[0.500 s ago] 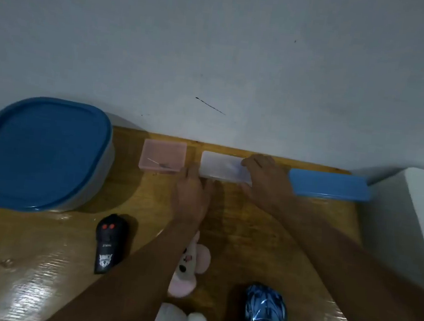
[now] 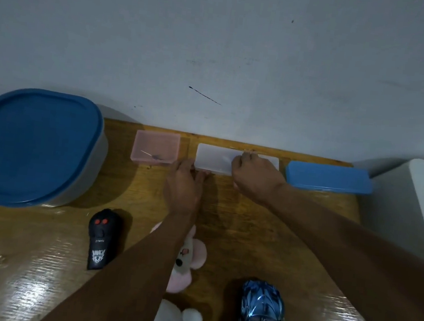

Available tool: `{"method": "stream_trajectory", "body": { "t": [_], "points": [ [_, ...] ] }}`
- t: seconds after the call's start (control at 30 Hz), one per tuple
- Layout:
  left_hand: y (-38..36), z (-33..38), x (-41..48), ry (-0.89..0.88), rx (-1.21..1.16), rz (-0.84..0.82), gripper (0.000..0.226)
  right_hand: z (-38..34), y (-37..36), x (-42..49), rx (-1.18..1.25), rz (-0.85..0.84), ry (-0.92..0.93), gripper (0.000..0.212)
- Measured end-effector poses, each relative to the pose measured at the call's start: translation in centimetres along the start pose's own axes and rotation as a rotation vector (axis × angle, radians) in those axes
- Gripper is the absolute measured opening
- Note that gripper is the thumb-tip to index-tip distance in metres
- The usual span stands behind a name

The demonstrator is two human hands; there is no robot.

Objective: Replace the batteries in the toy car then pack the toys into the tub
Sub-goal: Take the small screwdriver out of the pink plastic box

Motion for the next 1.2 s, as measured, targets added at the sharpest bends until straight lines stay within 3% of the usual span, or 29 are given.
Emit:
{"method": "stream_trajectory", "body": {
  "t": [0.23, 0.6, 0.77, 0.93, 1.07, 1.13, 1.2],
  "points": [
    [0.0, 0.0, 0.1, 0.007, 0.033, 0.004, 0.026, -0.5, 0.9, 0.0, -0.053, -0.05, 0.072, 0.045],
    [0.1, 1.0, -0.5, -0.071, 0.011, -0.108, 0.043, 3.4, 1.5, 0.8, 0.372, -0.026, -0.058, 0.03],
    [0.4, 1.0, -0.2, 0.055, -0.008, -0.103, 0.034, 5.3, 1.5, 0.9, 0.556, -0.029, -0.134, 0.029],
    [0.8, 1.0, 0.0, 0.167, -0.048, -0.086, 0.024, 7.3, 2.1, 1.5, 0.506, 0.186, -0.223, 0.027],
    [0.9, 1.4, 0.0, 0.209, -0.126, -0.088, 0.032, 8.2, 3.4, 1.8, 0.364, 0.379, -0.278, 0.017],
    [0.8, 1.2, 0.1, 0.218, -0.136, -0.092, 0.036, 8.0, 3.6, 1.9, 0.355, 0.419, -0.291, 0.008],
    [0.7, 1.1, 0.2, 0.222, -0.132, -0.092, 0.039, 8.0, 3.0, 1.9, 0.366, 0.406, -0.308, 0.012]
  ]
}}
Point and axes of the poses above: each hand's wrist, its own x-axis towards the middle knuckle, its own y-axis out of the back of the hand, z = x × y, the point moved 10 cm from there along x, towards the middle knuckle, and after that the axes turned 15 degrees about z, right-handed, at the moved point
